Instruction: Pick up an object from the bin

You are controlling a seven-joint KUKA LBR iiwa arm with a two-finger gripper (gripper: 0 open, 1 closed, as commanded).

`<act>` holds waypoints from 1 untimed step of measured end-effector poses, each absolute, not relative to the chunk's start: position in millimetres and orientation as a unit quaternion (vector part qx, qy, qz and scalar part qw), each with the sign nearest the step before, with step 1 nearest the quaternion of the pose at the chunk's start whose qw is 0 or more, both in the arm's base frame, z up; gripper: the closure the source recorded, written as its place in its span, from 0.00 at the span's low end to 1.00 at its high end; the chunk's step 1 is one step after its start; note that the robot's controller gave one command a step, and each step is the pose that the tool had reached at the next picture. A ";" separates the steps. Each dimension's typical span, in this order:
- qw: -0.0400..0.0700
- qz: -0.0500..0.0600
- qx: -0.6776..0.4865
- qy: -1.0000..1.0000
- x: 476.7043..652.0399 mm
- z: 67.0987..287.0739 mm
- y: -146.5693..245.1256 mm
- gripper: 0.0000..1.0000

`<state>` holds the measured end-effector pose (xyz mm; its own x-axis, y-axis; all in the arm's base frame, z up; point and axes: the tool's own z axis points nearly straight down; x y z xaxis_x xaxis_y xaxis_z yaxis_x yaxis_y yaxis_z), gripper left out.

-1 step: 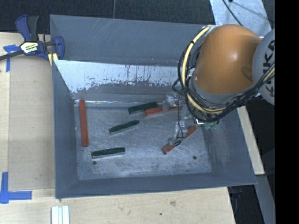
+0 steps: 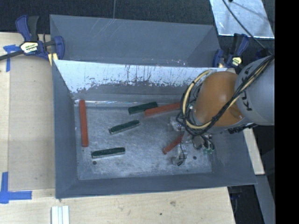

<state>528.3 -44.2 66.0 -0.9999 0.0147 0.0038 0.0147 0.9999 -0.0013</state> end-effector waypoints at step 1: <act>-0.003 0.000 -0.129 -0.992 522.6 100.9 -58.6 0.00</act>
Offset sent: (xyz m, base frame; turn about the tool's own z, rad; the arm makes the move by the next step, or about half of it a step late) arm -0.0069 -0.0135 0.0340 0.2452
